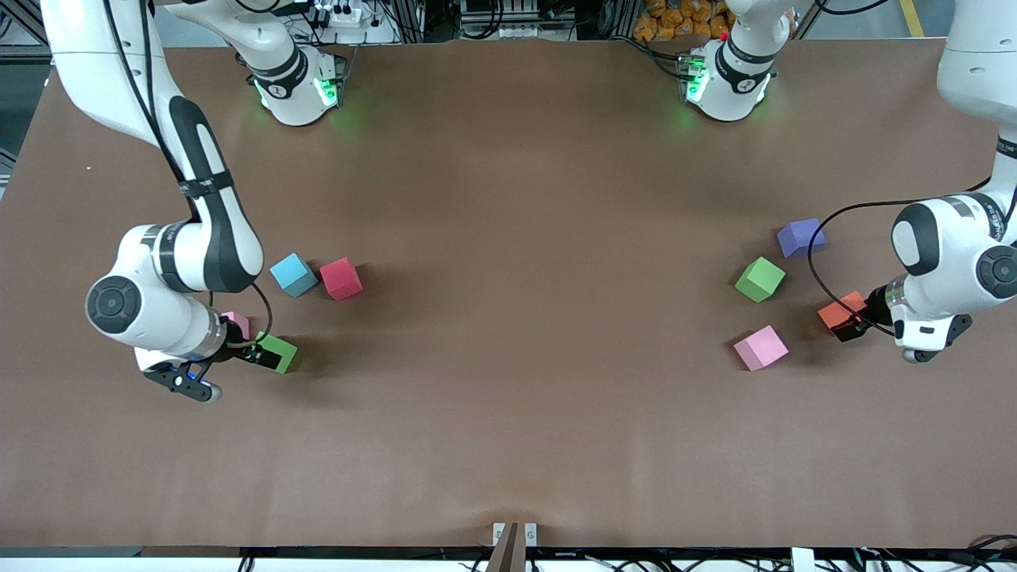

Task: Arrange blocks into number 1
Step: 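Grasp the orange cube with the left gripper while the right gripper grasps the green cube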

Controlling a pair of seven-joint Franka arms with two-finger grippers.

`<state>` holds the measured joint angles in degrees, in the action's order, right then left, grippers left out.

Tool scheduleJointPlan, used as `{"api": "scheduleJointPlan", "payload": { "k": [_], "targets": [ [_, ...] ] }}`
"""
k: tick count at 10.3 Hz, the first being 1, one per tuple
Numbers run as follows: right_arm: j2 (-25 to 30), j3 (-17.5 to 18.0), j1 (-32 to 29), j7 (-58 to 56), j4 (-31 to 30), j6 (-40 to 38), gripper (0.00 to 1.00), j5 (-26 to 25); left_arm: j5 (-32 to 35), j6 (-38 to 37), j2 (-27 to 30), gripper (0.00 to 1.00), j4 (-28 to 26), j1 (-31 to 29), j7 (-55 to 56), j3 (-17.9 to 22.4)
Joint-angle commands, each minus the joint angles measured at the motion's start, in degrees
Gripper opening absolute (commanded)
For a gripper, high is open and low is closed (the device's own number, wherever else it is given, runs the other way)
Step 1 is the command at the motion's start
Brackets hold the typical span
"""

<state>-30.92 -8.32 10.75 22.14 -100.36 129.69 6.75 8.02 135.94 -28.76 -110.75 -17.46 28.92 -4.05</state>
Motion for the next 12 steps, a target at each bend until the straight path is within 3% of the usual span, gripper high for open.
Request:
{"api": "scheduleJointPlan", "payload": {
  "k": [1,4,7,12],
  "targets": [
    [0.87,-0.64,0.5,-0.43,-2.11,1.44,1.0,4.4,1.65,-1.21,1.25,1.0,0.1,-0.03,0.08,0.09],
    [0.69,-0.73,0.59,-1.39,-3.69,1.62,1.0,4.33,1.65,-1.21,0.46,1.0,0.54,-0.12,0.26,0.09],
    [0.43,-1.87,0.59,-11.04,-3.96,2.06,1.0,3.71,1.65,-0.59,-1.03,1.0,0.45,0.06,0.35,0.0],
    [-2.03,-1.87,0.59,-10.54,-3.79,3.9,1.0,3.79,1.74,-0.42,-2.53,1.0,0.45,0.06,0.35,0.0]
  ]
}}
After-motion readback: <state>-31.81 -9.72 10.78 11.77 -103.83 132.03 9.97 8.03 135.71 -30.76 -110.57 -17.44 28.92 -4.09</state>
